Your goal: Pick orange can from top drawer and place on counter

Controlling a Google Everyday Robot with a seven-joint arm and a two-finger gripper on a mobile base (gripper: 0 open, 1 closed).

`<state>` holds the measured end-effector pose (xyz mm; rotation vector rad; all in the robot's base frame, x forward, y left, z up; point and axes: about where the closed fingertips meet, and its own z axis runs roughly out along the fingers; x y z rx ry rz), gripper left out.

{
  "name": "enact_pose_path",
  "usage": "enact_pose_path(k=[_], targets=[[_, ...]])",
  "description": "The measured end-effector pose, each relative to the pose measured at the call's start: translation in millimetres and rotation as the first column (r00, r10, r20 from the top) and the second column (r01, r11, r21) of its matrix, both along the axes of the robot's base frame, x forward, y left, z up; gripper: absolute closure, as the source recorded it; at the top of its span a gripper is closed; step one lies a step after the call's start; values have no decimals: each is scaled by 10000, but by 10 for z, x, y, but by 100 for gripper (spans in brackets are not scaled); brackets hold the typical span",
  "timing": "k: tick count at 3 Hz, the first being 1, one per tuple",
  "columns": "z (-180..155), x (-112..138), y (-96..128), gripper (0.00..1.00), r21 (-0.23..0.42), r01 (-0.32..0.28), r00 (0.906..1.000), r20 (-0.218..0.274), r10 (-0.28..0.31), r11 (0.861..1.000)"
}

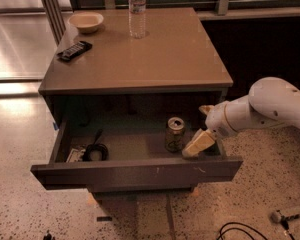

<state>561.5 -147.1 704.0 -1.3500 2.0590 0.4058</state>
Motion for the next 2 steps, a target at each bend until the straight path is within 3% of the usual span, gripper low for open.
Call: enact_pose_path(k=[2], targets=[[-178,244,241,13,731,-149,9999,2,149,9972]])
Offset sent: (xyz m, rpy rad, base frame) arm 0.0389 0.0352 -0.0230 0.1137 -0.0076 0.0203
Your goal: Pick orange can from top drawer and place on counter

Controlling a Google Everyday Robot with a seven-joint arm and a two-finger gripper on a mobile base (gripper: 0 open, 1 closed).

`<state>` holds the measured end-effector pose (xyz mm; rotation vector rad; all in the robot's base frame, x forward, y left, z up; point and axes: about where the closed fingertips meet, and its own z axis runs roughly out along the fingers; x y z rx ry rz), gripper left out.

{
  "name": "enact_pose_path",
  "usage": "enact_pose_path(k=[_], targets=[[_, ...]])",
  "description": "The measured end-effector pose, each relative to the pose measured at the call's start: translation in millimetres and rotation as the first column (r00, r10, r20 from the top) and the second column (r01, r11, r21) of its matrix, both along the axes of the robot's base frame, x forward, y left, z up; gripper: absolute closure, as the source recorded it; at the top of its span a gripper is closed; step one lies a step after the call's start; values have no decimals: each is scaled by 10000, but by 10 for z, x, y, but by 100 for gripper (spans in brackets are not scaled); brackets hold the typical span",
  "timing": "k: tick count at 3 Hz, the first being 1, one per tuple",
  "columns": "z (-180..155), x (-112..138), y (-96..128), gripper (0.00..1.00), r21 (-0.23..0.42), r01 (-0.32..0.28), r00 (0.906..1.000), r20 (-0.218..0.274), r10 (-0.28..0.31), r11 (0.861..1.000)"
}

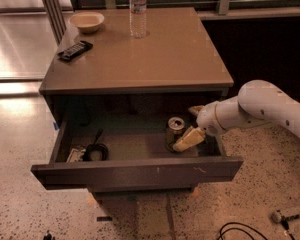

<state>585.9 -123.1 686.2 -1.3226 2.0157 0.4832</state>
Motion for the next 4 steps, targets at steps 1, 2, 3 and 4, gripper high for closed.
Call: enact_pose_path(k=[1,2,3,4], targets=[[-76,68,140,13,274,-177,9998,-21,177,9995],[-196,74,281,29,331,-441,9988,-176,447,9985],[-197,74,281,53,332,-442,9988,-177,448,9985],[-194,71,287,84,337,-463,9987,-183,469,9984]])
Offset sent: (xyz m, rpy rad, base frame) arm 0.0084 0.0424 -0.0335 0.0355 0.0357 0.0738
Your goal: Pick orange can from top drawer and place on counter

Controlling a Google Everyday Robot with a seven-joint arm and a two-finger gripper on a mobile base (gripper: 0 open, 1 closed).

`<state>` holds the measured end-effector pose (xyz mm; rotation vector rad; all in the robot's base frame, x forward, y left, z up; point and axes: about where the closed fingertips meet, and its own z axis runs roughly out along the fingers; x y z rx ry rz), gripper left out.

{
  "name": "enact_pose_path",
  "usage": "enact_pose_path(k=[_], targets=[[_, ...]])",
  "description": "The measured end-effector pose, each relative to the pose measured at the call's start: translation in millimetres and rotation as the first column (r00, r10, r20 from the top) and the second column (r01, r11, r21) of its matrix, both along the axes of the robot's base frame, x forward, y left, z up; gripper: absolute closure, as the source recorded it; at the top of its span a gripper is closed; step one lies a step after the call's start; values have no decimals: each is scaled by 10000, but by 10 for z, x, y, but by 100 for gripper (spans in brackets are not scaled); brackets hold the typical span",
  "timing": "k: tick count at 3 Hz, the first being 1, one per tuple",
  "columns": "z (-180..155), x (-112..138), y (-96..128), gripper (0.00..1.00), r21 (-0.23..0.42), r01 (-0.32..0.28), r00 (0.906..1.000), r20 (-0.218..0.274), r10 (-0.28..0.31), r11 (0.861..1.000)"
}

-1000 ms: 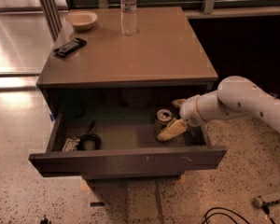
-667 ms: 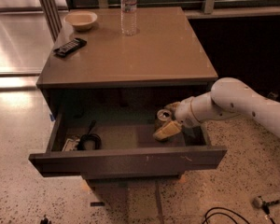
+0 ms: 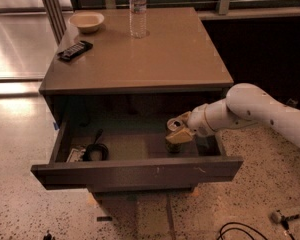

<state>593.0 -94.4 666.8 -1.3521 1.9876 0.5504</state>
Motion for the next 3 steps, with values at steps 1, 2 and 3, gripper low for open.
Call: enact_pose_path(k=[1,2,3], targets=[[1,0,0,100,0,-1,10000,0,1,10000],[376,-59,86,100,113,-236,9996,-131,237,9997],[1075,-96,249,100,225,-383,9984,-396,392,9990]])
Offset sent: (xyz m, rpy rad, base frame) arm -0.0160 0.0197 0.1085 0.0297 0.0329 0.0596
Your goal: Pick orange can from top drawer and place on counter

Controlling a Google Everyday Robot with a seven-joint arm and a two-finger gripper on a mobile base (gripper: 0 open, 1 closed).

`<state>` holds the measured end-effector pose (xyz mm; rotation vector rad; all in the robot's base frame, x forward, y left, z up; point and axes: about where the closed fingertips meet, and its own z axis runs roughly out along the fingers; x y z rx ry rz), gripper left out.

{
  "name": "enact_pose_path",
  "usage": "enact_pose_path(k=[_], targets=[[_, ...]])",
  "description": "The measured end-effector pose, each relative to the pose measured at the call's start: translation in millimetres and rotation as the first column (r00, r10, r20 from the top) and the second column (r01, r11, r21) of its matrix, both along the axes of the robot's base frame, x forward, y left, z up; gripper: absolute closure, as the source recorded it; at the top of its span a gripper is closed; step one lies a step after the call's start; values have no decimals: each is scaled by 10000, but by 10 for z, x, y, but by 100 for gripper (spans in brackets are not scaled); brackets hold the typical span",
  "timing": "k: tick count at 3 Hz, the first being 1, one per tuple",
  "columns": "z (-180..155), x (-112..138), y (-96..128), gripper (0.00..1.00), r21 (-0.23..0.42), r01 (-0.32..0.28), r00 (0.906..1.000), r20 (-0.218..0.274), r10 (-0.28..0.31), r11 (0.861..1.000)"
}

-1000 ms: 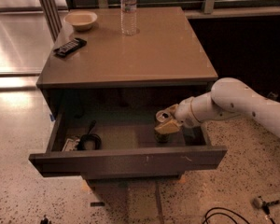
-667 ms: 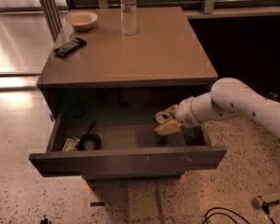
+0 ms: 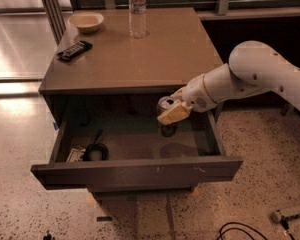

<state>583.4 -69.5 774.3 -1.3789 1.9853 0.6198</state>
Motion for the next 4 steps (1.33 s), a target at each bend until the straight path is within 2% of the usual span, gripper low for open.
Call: enact_pose_path(k=[1,2,3,4], targets=[[982,24,264,100,-115,-77,9999,119,79,9999],[982,24,264,100,-115,-77,9999,119,79,9999],[1092,207,217,100,191,268,9996,40,-269,9995],[1302,561,117,100,498,810,9966,98,-816,9955]])
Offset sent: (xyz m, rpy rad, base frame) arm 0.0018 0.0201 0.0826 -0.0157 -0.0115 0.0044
